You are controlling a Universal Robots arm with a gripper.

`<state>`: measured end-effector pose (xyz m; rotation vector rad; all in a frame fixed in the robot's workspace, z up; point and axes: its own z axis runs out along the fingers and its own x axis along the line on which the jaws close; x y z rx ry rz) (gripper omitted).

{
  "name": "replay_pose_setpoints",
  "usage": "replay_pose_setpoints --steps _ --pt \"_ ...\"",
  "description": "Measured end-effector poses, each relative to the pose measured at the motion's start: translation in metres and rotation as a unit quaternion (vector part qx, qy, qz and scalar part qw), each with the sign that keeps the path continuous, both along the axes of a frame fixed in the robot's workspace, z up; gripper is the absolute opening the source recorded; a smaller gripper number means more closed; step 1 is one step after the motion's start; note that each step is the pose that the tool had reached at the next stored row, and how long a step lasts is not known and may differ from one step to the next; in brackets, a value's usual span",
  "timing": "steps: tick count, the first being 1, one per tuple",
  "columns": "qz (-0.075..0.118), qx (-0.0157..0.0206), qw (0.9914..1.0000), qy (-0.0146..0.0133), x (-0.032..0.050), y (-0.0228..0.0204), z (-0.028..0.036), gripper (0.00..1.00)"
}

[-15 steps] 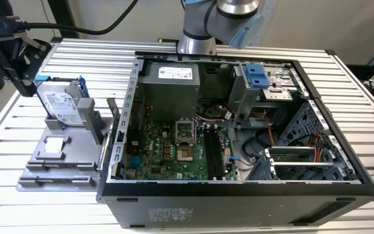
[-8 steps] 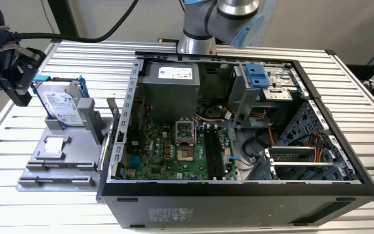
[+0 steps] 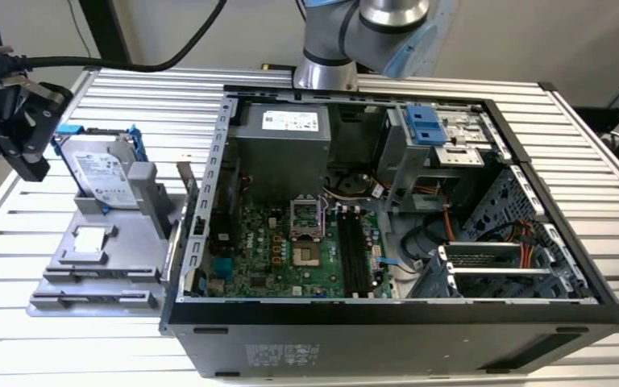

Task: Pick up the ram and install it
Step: 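Reach for the ram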

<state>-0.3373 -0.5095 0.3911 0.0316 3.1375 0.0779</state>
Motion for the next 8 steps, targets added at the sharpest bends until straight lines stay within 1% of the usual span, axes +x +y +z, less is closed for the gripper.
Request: replay_pose_setpoints --steps 6,8 --pt "0.008 0.0 0.99997 -0.0005 -0.0007 -0.0108 0.0 0.0" --pt "0.012 -0.0001 0.99993 -0.0012 -0.0011 -0.0114 0.0001 0.0"
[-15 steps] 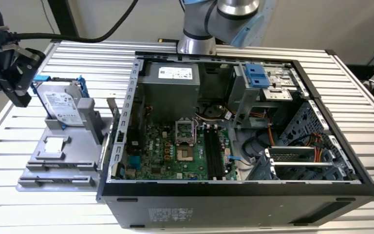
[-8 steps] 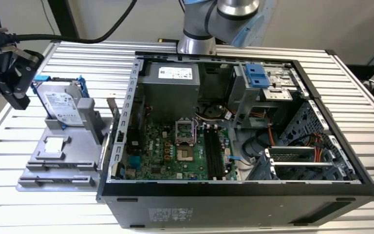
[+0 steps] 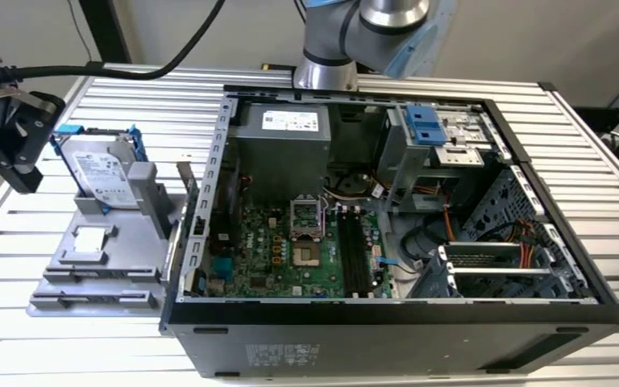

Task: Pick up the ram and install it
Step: 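Reach for the ram, then pick up the ram and move it above insertion slot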

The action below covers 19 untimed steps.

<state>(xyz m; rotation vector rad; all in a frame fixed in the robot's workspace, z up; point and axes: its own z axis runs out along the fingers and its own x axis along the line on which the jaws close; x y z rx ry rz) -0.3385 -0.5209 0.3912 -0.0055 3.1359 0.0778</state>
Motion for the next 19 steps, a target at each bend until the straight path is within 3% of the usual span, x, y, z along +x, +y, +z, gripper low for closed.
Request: replay_pose_setpoints --steps 16,19 --pt "0.002 0.0 1.0 0.0008 -0.0004 -0.0001 0.0 0.0" --pt "0.023 0.0 0.99974 0.0008 -0.0007 0.0 -0.0001 0.0"
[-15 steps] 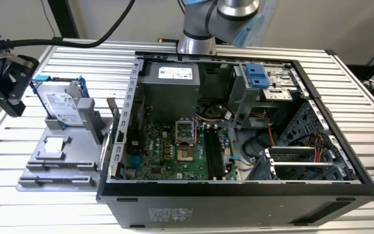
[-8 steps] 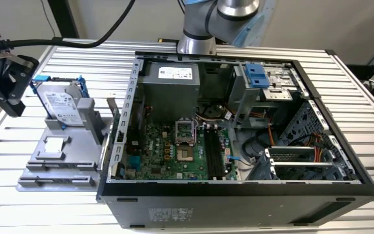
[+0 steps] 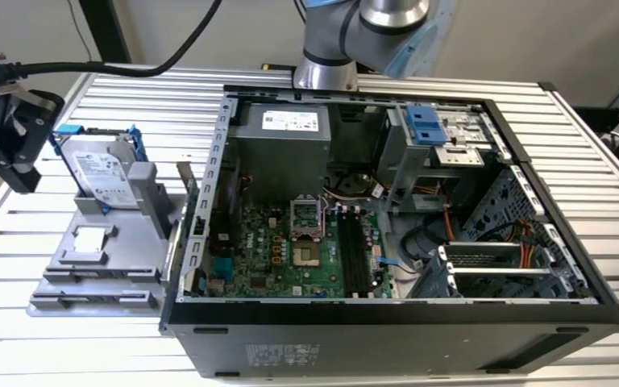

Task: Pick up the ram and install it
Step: 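Pick up the ram and move it above insertion slot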

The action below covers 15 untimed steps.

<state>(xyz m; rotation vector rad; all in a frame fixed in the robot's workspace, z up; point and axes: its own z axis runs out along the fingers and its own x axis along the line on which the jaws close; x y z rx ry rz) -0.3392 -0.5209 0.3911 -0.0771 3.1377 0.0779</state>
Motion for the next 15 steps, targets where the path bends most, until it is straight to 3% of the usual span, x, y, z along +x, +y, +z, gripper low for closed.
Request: replay_pose_setpoints --steps 3,7,11,15 --pt "0.028 0.0001 0.99962 0.0 0.0001 0.0 -0.0001 0.0" --pt "0.064 0.0 0.99796 0.0 0.0001 0.0 0.0 0.0" --pt "0.1 0.0 0.99496 0.0 0.0001 0.0 0.0 0.0" --pt "0.136 0.0 0.99076 0.0 0.0001 0.0 0.0 0.0"
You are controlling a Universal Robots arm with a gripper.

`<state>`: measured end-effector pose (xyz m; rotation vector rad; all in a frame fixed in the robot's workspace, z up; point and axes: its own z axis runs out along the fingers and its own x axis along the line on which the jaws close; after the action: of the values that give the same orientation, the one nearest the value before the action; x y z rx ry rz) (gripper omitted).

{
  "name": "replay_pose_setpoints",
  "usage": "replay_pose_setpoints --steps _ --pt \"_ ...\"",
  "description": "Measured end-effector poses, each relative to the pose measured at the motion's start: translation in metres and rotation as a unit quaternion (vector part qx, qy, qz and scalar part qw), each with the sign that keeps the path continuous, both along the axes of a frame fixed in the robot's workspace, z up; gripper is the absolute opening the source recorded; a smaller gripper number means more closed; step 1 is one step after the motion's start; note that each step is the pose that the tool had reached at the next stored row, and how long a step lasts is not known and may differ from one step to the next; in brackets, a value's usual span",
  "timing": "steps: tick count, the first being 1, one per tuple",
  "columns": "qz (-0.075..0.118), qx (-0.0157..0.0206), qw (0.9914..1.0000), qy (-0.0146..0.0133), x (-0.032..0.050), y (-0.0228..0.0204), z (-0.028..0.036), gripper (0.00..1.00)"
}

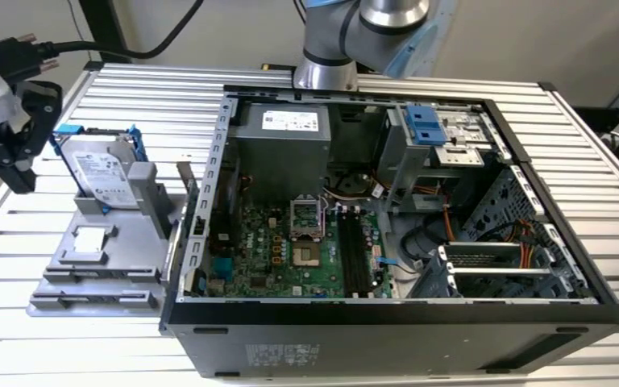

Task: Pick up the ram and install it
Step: 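Pick up the ram and move it above insertion slot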

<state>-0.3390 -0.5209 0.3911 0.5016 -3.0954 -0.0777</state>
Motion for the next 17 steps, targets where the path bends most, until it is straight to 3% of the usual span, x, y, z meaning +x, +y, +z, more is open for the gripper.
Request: replay_pose_setpoints --steps 4,8,13,17 --pt "0.037 0.0 0.9993 0.0 0.0 0.0 0.0 0.0" --pt "0.073 0.0 0.99733 0.0 0.0 0.0 0.0 0.0" --pt "0.119 -0.0001 0.99294 -0.0001 0.0 0.0 0.0 0.0" --pt "0.154 -0.0004 0.988 -0.0002 0.0 0.0 0.0 0.0"
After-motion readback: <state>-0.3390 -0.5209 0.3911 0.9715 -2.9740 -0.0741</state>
